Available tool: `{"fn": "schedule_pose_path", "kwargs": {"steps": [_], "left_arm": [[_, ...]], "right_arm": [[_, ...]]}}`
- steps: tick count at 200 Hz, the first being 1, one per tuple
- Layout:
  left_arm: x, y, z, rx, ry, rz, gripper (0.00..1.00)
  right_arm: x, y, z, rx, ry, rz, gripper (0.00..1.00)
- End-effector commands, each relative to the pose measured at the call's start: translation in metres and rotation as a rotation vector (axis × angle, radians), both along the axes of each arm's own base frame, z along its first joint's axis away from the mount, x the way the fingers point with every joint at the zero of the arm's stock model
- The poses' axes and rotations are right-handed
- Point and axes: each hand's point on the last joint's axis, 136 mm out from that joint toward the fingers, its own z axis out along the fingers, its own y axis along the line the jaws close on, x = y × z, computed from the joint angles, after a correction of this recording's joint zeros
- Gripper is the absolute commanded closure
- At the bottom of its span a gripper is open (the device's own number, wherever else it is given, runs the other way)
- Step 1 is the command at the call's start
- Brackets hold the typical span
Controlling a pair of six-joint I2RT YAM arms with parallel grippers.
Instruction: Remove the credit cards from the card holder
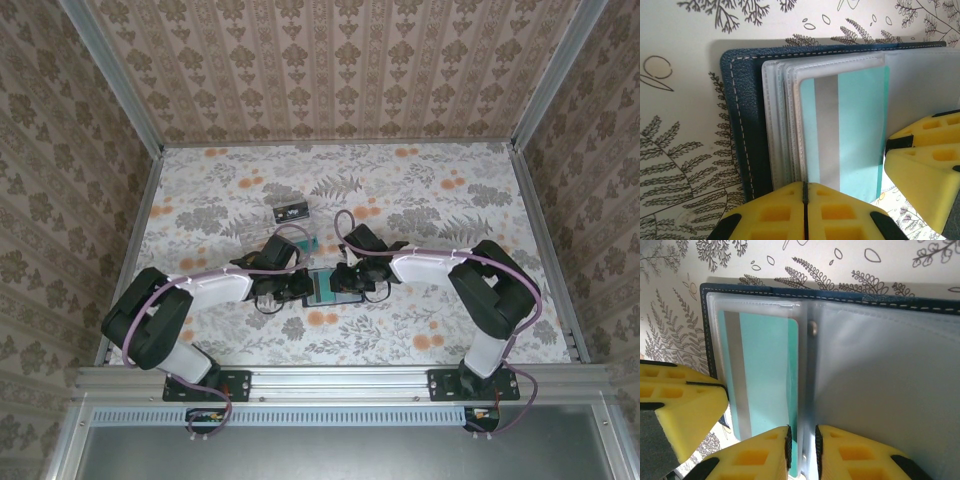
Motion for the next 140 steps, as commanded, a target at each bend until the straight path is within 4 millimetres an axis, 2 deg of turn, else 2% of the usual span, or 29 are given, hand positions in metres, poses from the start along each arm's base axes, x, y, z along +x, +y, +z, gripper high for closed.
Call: {"fn": "schedule_pose_path", "kwargs": {"steps": [1, 46, 60, 67, 81, 92, 140], "left_arm": [[-0.005, 0.009, -0.014, 0.043, 0.036, 0.015, 0.93], [-0.005, 0.006, -0.014, 0.039, 0.035, 0.01, 0.93], [-0.005, 0.006, -0.014, 0.04, 0.037, 0.011, 0.94], [-0.005, 0.006, -0.014, 0.039, 0.037, 0.01, 0.95], [-0.005, 0.007, -0.014, 0.046, 0.038, 0.015, 1.0], [-0.006, 0.01, -0.016, 0.067, 0.045, 0.024, 1.0], [-0.009, 0.027, -0.028, 0.143, 0.083, 0.058, 1.0]], "right_arm": [[0.003, 0.005, -0.003, 0.044, 0.033, -0.008, 0.77], [0.001, 0.012, -0.005, 0.088, 0.06, 0.007, 0.78], [0.001, 0.011, -0.007, 0.088, 0.065, 0.001, 0.81], [0.002, 0.01, -0.006, 0.088, 0.064, -0.002, 0.85], [0.002, 0.006, -0.006, 0.082, 0.061, -0.01, 0.94], [0.003, 0.002, -0.006, 0.077, 0.058, -0.017, 1.0], [0.002, -0.019, -0.008, 0.062, 0.066, -0.049, 1.0]]}}
